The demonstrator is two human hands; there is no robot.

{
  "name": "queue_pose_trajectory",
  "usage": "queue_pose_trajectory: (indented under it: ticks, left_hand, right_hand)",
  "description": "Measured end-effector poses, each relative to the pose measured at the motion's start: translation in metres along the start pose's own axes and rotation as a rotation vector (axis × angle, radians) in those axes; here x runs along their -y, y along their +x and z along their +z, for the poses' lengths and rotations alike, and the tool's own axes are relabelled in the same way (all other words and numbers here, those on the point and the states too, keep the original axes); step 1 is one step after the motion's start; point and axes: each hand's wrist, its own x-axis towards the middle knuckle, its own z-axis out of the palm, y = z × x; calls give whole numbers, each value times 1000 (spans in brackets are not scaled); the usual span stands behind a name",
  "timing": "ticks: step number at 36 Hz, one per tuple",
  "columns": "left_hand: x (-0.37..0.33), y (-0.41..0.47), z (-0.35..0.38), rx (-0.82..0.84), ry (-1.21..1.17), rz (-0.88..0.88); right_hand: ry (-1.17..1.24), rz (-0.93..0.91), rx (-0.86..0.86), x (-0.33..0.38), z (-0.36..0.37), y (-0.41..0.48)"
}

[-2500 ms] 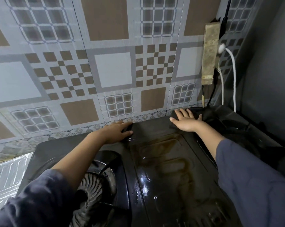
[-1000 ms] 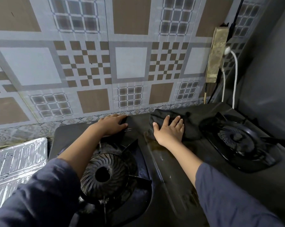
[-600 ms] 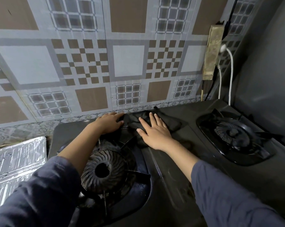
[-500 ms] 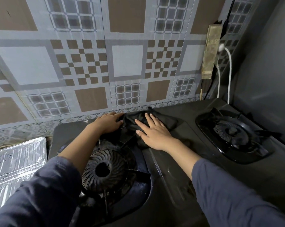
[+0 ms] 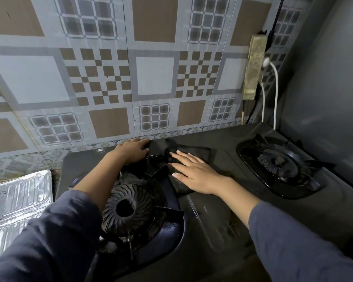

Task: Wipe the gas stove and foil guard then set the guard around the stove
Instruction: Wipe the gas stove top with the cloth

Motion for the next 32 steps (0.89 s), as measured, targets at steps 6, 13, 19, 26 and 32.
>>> queue_pose_trajectory:
  ticks: [6,13,19,26,32]
  left_hand:
    - [-2,-4,-1,-7,10,0]
    - [-4,-5,-1,-32,27,9]
    - [-3,0,1,-34,27,17]
    - [-10,1,3,-85,53,14]
    - [-12,3,5,-71,37,7]
  right_hand:
    - [2,-12,-8,-6,3,-22]
    - [258,43,-154,0,-2,-20]
    - [98,89,-185,13,11,-6]
    - [18,59,-89,10,9,-10]
    - [-21,25,-46,-1,6,-18]
